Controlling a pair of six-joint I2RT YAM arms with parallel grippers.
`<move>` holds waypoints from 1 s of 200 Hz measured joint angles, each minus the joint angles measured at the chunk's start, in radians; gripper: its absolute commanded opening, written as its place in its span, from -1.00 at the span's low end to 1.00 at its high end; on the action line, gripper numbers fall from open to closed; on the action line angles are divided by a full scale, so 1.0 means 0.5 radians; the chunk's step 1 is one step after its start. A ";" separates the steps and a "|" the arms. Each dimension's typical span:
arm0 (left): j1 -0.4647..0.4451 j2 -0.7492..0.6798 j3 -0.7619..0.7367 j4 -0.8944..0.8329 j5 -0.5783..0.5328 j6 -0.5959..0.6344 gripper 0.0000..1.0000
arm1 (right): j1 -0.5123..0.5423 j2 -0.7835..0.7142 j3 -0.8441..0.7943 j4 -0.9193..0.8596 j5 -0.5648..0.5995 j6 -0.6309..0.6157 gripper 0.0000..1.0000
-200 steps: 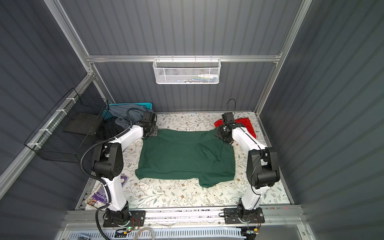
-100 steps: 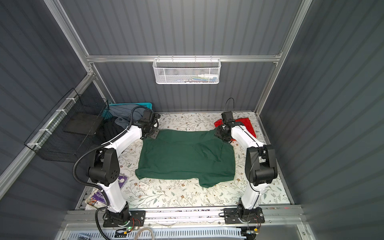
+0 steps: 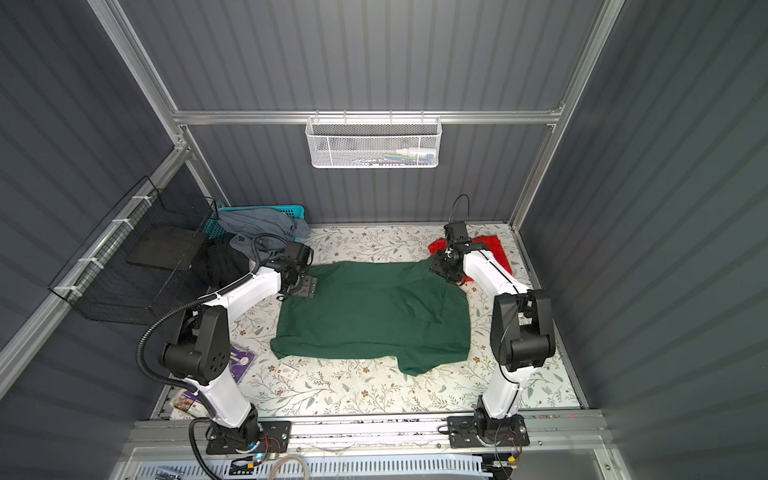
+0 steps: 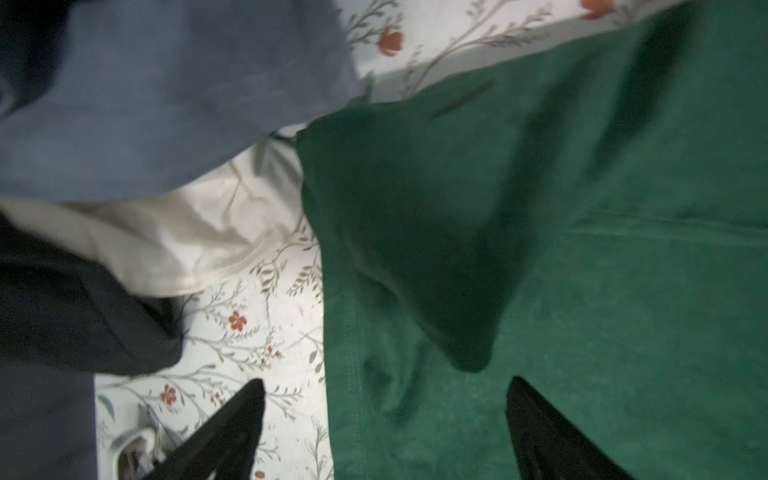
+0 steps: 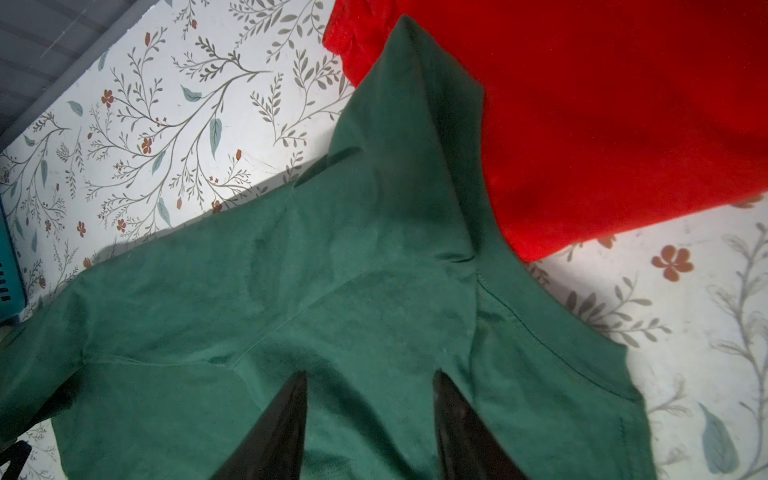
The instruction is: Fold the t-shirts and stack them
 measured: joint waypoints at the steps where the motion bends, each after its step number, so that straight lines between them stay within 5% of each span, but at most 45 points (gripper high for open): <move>1: 0.000 -0.006 -0.005 -0.002 -0.005 -0.017 0.97 | 0.000 0.000 0.000 0.000 -0.001 0.000 0.01; 35: 0.060 -0.218 -0.141 0.014 -0.017 -0.529 0.64 | 0.000 -0.001 0.000 0.000 -0.005 0.000 0.01; 98: 0.137 -0.323 -0.468 0.427 0.513 -1.360 0.31 | 0.000 -0.046 -0.024 0.001 0.000 -0.008 0.01; 129: 0.137 -0.448 -0.668 0.636 0.608 -1.720 0.09 | 0.000 -0.046 -0.039 0.001 0.000 -0.008 0.01; 200: 0.137 -0.629 -0.983 1.112 0.556 -2.299 0.23 | -0.011 -0.047 -0.077 0.031 0.001 -0.021 0.01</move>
